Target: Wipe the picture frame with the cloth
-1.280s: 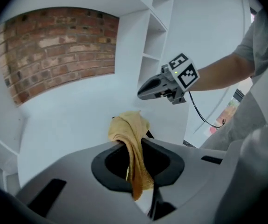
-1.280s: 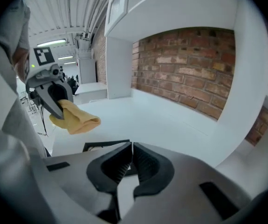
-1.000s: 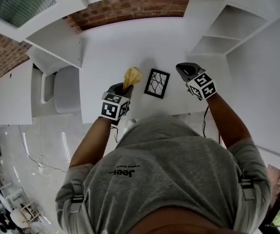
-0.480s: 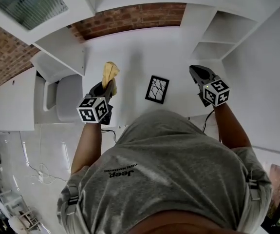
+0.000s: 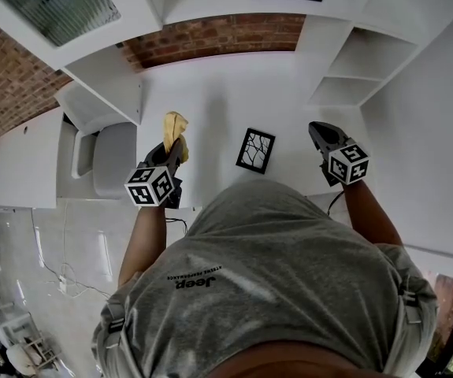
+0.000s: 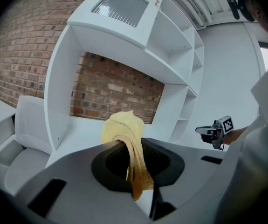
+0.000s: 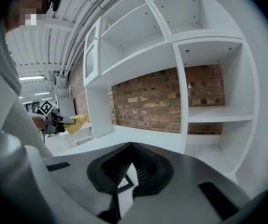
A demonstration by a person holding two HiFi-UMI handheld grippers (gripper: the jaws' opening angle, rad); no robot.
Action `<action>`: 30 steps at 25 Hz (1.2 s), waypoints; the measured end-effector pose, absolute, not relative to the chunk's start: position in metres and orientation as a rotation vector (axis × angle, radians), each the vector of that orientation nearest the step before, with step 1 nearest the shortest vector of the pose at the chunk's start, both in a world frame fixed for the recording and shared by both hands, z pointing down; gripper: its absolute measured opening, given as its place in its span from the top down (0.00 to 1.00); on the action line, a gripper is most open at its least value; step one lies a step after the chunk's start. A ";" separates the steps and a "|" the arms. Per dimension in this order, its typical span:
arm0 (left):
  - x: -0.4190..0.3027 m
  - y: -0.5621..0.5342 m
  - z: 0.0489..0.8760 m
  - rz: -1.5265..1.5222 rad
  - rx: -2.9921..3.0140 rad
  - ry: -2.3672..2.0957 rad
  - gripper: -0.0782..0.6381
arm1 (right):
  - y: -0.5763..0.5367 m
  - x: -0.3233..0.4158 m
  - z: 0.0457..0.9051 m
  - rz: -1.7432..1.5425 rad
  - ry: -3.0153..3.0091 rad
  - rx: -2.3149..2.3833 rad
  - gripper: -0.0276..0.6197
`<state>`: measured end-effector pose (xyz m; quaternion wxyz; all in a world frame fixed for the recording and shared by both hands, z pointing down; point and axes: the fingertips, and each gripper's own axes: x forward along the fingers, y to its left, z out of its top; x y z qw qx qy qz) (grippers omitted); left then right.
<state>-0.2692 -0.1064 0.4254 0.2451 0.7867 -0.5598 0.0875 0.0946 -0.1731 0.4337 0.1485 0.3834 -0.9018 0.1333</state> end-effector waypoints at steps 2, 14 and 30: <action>-0.268 -0.105 0.427 0.242 2.146 -1.525 0.80 | -0.175 0.094 0.432 0.378 -2.597 1.100 0.93; -0.264 -0.099 0.429 0.261 2.140 -1.518 0.80 | -0.174 0.094 0.433 0.381 -2.601 1.091 0.93; -0.260 -0.095 0.430 0.265 2.144 -1.513 0.80 | -0.168 0.086 0.435 0.318 -2.592 1.020 0.94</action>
